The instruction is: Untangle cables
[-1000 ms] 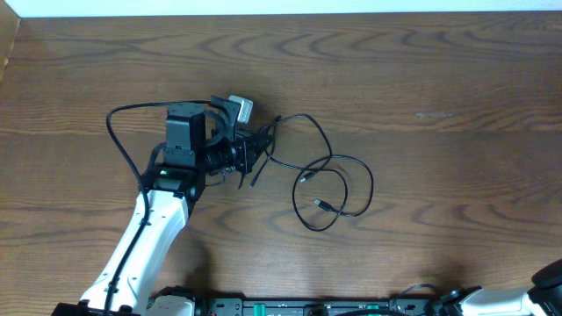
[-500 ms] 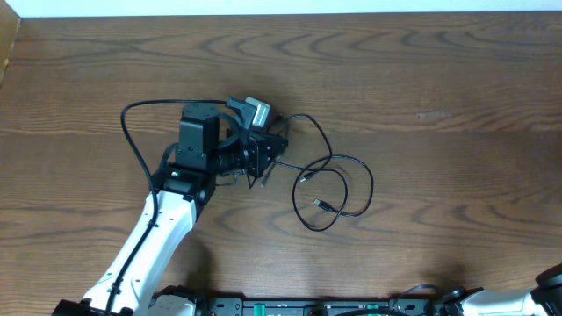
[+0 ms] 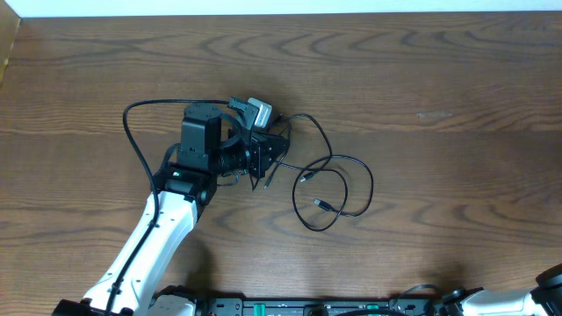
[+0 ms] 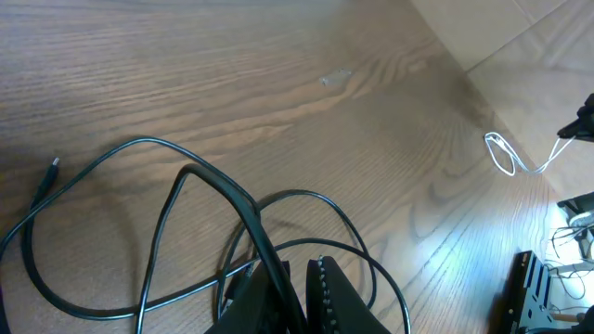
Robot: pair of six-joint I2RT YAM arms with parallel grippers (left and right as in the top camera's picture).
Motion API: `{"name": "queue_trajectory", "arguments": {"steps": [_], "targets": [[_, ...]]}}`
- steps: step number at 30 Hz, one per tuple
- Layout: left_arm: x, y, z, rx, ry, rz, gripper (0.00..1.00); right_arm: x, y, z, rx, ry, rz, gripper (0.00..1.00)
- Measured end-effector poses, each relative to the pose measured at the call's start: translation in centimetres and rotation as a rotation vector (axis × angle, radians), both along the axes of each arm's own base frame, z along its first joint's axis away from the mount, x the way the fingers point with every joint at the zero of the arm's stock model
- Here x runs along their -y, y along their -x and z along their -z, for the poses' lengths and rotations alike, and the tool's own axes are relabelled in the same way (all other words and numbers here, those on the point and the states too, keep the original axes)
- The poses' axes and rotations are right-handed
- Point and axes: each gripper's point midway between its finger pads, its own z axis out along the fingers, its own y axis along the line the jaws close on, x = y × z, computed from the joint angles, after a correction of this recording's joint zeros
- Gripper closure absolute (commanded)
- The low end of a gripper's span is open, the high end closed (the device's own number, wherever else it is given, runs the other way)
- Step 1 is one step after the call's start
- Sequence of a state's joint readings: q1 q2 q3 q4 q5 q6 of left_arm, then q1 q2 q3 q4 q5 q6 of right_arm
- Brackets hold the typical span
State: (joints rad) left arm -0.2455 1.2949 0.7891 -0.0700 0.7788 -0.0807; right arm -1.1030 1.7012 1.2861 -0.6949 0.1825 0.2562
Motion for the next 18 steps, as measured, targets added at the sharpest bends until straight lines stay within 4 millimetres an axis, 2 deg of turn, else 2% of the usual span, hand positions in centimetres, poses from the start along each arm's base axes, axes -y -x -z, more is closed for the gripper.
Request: {"name": "queue_trajectory", "arguments": {"steps": [6, 12, 18], "targets": [[0.0, 0.0, 0.0, 0.0, 0.0, 0.0, 0.87, 0.6, 0.4, -0.3, -0.012, 0.031, 0.023, 0.99], [0.0, 0.0, 0.0, 0.0, -0.001, -0.001, 0.86, 2.3, 0.9, 0.1, -0.004, 0.067, 0.058, 0.99], [-0.3, -0.3, 0.2, 0.001, -0.014, -0.022, 0.86, 3.0, 0.9, 3.5, -0.022, 0.012, 0.062, 0.99]]}}
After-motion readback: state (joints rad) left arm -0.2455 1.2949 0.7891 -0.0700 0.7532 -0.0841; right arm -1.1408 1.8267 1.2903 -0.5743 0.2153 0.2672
